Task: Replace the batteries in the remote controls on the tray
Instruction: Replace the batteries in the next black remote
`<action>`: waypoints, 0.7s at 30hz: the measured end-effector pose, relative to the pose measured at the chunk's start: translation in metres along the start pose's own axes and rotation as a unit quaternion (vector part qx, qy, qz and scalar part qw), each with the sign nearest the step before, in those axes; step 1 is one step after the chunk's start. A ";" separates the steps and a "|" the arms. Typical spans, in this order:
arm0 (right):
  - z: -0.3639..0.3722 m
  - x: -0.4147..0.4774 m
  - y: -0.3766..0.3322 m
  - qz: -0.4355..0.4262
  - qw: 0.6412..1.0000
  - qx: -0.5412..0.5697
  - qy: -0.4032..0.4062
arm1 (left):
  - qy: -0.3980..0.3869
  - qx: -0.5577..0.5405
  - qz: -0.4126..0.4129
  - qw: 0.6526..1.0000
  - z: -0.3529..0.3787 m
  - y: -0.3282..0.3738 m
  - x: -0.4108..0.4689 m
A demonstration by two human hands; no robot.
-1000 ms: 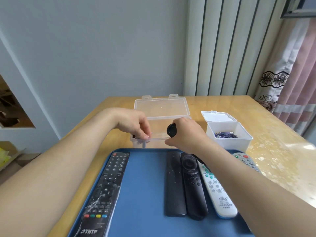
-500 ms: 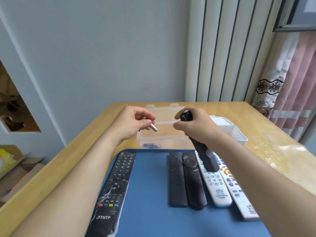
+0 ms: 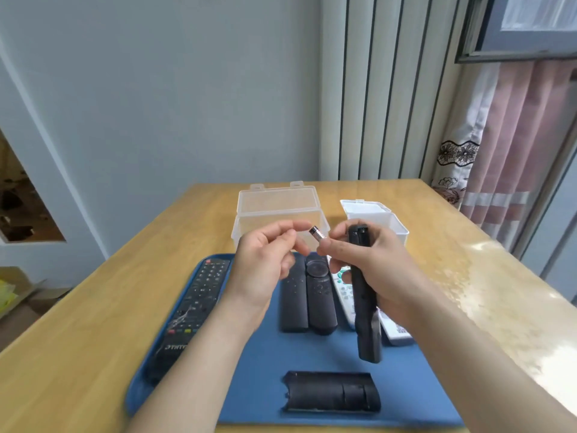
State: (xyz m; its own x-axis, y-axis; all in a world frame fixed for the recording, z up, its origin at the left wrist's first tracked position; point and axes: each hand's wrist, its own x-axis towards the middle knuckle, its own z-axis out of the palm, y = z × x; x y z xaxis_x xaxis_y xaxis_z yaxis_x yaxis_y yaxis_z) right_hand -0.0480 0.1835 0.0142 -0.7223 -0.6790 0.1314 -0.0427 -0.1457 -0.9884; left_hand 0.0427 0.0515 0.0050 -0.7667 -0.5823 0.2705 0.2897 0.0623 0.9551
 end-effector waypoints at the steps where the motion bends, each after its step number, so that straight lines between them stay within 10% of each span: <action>1: 0.000 -0.006 0.004 -0.020 1.000 -0.006 0.005 | 0.000 -0.007 -0.012 1.000 0.002 -0.004 -0.008; 21: 0.011 -0.031 0.012 -0.068 0.994 -0.090 0.013 | 0.052 0.005 0.098 0.994 0.011 -0.003 -0.032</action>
State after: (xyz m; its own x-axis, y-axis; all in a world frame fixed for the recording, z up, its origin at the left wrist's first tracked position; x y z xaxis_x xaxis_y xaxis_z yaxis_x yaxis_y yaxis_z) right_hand -0.0182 0.1948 -0.0009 -0.7194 -0.6424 0.2640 -0.2617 -0.1014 -0.9598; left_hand 0.0600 0.0789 -0.0053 -0.6329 -0.6382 0.4383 0.4211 0.1912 0.8866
